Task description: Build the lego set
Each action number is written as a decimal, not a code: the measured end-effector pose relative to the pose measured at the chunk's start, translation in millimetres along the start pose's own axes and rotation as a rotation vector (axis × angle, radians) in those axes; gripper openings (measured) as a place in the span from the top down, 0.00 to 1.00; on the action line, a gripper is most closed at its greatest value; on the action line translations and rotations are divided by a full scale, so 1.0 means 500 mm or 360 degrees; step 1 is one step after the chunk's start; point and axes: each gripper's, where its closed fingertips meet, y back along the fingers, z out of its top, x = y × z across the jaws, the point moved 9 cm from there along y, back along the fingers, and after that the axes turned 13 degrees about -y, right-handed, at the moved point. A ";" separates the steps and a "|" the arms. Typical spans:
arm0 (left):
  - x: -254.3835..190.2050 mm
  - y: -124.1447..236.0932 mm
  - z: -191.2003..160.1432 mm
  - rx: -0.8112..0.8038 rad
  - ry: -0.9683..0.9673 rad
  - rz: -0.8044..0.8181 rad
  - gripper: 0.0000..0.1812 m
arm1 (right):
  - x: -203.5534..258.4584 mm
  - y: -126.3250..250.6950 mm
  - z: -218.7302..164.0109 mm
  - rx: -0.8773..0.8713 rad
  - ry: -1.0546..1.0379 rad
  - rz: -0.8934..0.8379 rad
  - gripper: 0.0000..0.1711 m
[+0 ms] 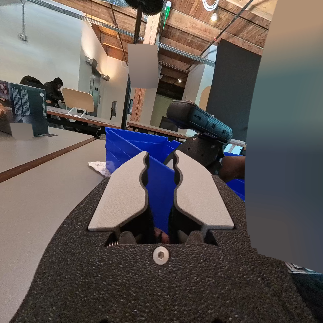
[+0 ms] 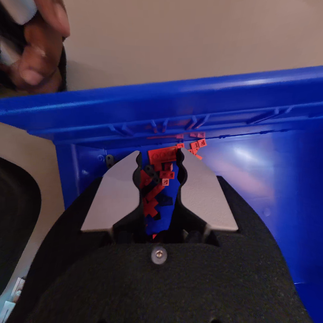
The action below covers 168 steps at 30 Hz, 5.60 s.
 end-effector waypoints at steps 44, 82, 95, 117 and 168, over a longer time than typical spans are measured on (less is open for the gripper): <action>-0.001 -0.002 0.002 0.0010 0.0005 -0.0043 0.87 | 0.006 -0.011 -0.002 0.0051 -0.0077 0.0026 0.81; -0.248 -0.128 0.256 -0.0679 -0.1083 -0.1350 0.82 | 0.196 0.352 -0.145 -0.1970 -0.1167 0.2304 0.82; -0.319 -0.145 0.216 -0.0401 -0.1017 -0.1793 0.92 | 0.252 0.404 -0.285 -0.1937 -0.1127 0.1328 0.71; -0.540 -0.151 0.104 0.0184 -0.1346 -0.2403 0.91 | 0.430 0.438 -0.470 -0.0968 -0.0382 -0.0936 0.90; -0.720 -0.186 -0.131 0.1026 -0.1446 -0.2502 0.98 | 0.463 0.441 -0.893 -0.0579 -0.2012 -0.1293 0.74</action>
